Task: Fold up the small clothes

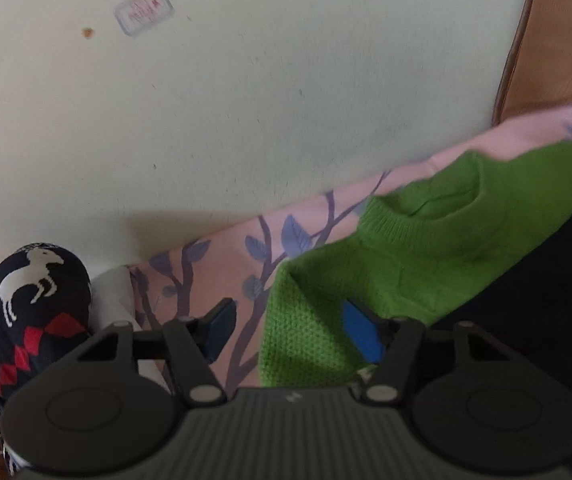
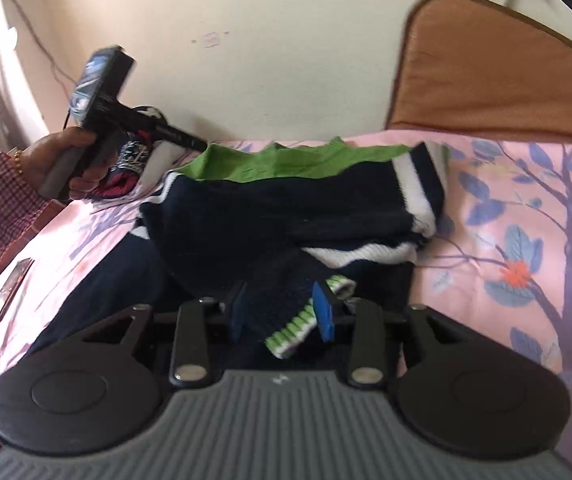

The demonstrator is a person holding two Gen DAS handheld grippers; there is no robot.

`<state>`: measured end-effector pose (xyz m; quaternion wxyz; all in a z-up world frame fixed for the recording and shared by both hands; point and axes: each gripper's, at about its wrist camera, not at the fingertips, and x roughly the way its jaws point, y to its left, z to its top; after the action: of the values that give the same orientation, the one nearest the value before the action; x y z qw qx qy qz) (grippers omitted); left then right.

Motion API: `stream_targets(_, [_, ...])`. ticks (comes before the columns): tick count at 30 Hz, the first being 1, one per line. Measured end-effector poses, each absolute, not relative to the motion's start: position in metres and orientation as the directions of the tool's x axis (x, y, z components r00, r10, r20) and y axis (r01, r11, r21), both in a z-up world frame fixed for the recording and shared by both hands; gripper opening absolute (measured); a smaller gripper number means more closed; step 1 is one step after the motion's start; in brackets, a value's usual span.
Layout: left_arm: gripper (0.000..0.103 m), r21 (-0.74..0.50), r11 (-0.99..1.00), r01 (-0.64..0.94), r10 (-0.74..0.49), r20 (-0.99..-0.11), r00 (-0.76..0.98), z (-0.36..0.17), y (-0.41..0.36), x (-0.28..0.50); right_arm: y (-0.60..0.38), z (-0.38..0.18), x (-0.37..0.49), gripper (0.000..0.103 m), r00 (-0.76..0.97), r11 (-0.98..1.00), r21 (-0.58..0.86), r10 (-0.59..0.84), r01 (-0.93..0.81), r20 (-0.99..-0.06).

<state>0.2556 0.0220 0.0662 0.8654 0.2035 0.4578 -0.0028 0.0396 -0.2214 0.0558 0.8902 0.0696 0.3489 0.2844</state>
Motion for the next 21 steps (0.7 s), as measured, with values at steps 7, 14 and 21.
stream_targets(7, [0.01,0.19,0.971,0.145,0.084,-0.84,0.535,0.063,0.064,0.26,-0.225,0.052,0.05,0.056,0.629,0.837,0.283,0.542,-0.469,-0.557])
stream_targets(14, [0.01,-0.364,0.931,0.014,-0.314,-0.784,0.536,0.092,0.139,0.266,-0.195,0.028,0.072,0.055,0.588,0.84,0.19,0.499,-0.508,-0.636])
stream_targets(21, [0.01,-0.509,0.857,-0.073,-0.393,-0.739,0.547,0.065,0.167,0.268,-0.184,0.078,0.048,0.014,0.713,0.817,-0.028,0.486,-0.576,-0.505])
